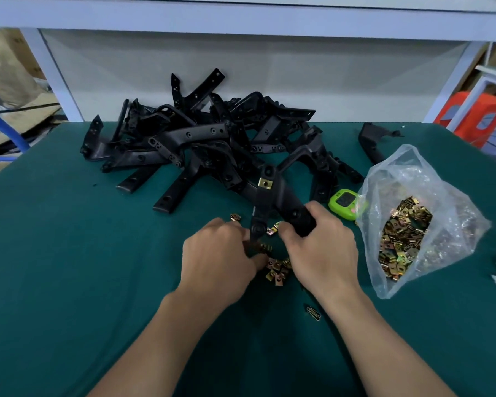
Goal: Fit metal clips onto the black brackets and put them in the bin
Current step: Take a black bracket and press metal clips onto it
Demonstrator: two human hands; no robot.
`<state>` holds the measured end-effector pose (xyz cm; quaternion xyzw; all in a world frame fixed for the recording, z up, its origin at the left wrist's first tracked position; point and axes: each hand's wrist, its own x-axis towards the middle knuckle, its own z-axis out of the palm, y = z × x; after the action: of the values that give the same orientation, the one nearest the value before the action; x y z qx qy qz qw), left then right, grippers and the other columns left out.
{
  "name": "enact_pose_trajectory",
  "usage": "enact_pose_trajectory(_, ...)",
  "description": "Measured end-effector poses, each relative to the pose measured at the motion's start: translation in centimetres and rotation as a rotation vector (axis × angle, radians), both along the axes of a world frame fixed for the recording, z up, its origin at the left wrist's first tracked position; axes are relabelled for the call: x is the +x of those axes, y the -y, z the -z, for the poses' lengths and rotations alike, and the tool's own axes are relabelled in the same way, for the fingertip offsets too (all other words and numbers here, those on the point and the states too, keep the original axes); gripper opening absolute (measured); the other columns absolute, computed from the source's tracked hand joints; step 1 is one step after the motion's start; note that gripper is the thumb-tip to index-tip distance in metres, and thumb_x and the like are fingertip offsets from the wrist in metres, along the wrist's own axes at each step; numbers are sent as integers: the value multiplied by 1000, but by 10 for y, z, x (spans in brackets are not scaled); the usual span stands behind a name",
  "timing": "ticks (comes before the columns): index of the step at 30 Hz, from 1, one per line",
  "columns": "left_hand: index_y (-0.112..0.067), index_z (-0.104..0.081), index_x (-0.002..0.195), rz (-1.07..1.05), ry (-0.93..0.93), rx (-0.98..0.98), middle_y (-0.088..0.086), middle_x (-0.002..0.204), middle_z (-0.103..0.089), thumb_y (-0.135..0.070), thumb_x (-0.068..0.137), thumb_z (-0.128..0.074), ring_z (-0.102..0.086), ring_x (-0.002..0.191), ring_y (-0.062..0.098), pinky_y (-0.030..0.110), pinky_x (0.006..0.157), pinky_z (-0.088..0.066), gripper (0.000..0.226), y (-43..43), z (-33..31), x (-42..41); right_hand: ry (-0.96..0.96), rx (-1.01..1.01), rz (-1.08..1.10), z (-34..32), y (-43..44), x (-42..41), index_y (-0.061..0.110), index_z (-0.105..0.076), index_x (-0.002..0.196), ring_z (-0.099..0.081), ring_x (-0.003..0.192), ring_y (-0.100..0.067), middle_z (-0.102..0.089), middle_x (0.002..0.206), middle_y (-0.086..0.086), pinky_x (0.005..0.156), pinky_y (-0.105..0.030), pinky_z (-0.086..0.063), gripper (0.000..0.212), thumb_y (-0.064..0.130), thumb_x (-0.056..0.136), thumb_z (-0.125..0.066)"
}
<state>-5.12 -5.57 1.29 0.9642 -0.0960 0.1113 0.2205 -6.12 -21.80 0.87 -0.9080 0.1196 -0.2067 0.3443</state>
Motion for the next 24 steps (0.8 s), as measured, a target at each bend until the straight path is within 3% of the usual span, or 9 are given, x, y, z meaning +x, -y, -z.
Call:
enact_pose_trajectory(4,-30,-67,81,-28,43,89,-14,75,-48,-61,74,-76,-44,67,9,25,56,-26,33,1,4,2,-20,-16,0,1,-1,0,33,-50,80,-55,65,-11,-58,64,13,57,-34,-39,27,59,76,-54)
enact_pose_trajectory(7,-24,-67,64,20,167,134,-9,59,-51,-26,58,-94,-49,52,15,20,55,-31,27,4,-2,-4,-13,-5,20,2,0,0,32,-49,77,-54,64,-9,-57,63,12,55,-34,-37,26,57,77,-56)
enact_pose_trajectory(10,-19,-72,69,63,233,11,-6,68,-66,1,54,-83,-56,65,19,25,59,-45,27,2,1,-5,-1,24,41,3,1,1,32,-49,77,-54,63,-9,-57,64,13,55,-34,-37,23,51,81,-63)
enact_pose_trajectory(13,-28,-77,78,191,126,-55,-16,87,-64,-10,71,-68,-45,85,9,16,73,-38,21,4,2,-3,17,44,45,3,1,3,32,-52,80,-54,66,-8,-58,66,13,56,-34,-38,22,49,83,-65)
enact_pose_trajectory(17,-44,-79,99,316,-4,-26,-22,107,-62,-34,83,-72,-45,107,5,16,93,-27,21,5,3,-1,34,70,32,2,2,3,32,-53,77,-56,66,-7,-59,66,14,57,-34,-41,21,50,81,-65)
enact_pose_trajectory(21,-43,-79,102,323,-16,33,-22,111,-62,-41,88,-73,-47,110,5,16,92,-26,15,1,4,3,17,73,10,3,2,3,32,-56,77,-57,65,-6,-60,64,15,56,-32,-42,22,53,77,-63)
enact_pose_trajectory(24,-34,-80,97,276,20,-20,-20,104,-64,-34,92,-71,-49,106,7,22,93,-33,11,5,7,-2,30,91,13,3,2,3,33,-55,75,-56,62,-4,-60,63,17,53,-30,-37,22,54,75,-63)
